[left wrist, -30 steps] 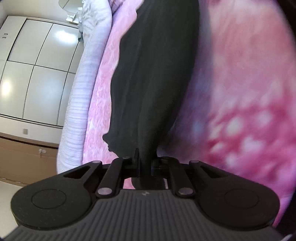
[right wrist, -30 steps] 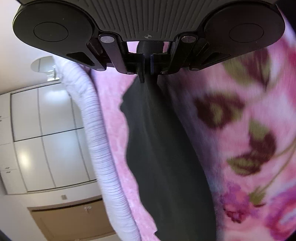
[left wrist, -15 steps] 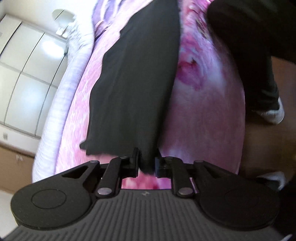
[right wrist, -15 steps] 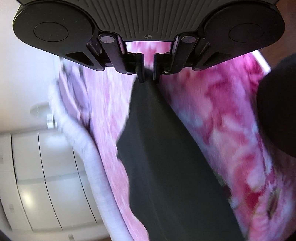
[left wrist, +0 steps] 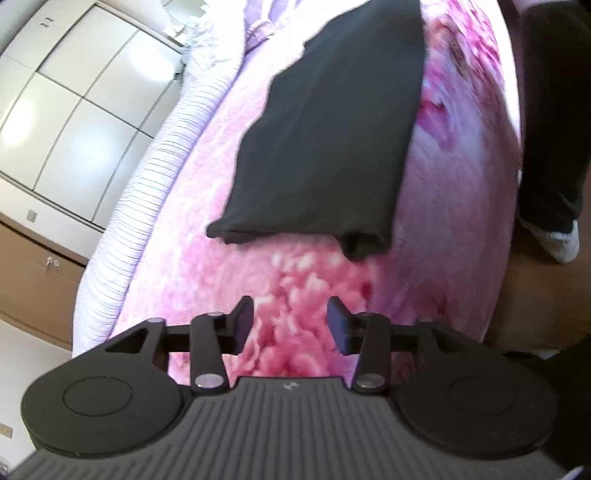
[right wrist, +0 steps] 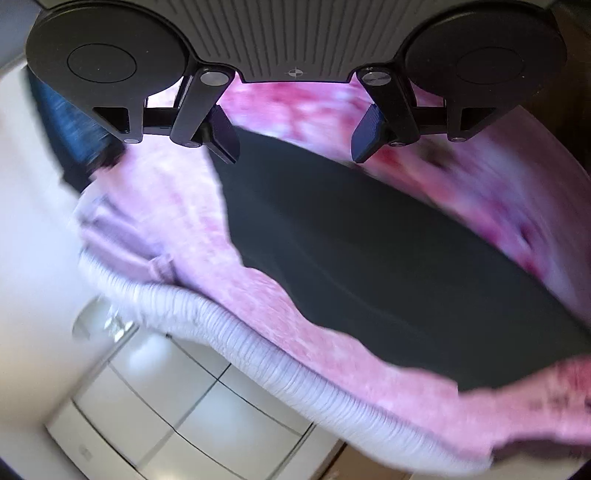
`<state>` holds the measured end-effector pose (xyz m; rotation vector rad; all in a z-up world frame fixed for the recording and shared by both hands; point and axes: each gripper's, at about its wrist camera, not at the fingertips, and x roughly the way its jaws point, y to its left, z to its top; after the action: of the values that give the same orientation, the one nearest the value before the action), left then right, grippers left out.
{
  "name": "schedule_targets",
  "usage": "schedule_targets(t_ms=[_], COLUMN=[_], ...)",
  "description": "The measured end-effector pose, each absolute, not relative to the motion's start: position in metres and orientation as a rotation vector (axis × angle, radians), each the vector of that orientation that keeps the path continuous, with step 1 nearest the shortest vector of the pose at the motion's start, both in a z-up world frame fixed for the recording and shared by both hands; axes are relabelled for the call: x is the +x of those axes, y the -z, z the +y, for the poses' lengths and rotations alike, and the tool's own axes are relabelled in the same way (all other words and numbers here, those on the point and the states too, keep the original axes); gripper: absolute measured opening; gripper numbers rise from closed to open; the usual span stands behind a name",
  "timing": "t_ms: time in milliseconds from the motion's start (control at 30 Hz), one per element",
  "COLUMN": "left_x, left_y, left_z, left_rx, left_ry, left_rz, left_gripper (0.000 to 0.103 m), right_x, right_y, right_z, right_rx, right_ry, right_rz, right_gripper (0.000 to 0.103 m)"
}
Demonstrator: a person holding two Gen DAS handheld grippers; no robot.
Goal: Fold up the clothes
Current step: 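Lower the sweater flat and open both grippers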
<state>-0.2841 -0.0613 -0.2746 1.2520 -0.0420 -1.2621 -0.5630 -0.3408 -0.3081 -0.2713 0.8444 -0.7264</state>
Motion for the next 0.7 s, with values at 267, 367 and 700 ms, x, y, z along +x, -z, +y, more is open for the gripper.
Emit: schedule_targets(t_ms=[267, 367, 700], left_x=[-0.305, -0.315, -0.311], left_y=[0.247, 0.244, 0.241], left_z=[-0.058, -0.057, -0.06], left_rx=[1.062, 1.042, 1.101], left_ry=[1.229, 1.242, 1.272], left_rz=[0.02, 0.032, -0.099], left_gripper=[0.071, 0.076, 0.081], right_x=[-0.569, -0.584, -0.589], right_y=[0.29, 0.288, 0.277], right_z=[-0.306, -0.296, -0.28], right_rx=[-0.05, 0.045, 0.152], right_ry=[0.677, 0.678, 0.682], right_rz=[0.846, 0.828, 0.789], right_gripper=[0.069, 0.07, 0.07])
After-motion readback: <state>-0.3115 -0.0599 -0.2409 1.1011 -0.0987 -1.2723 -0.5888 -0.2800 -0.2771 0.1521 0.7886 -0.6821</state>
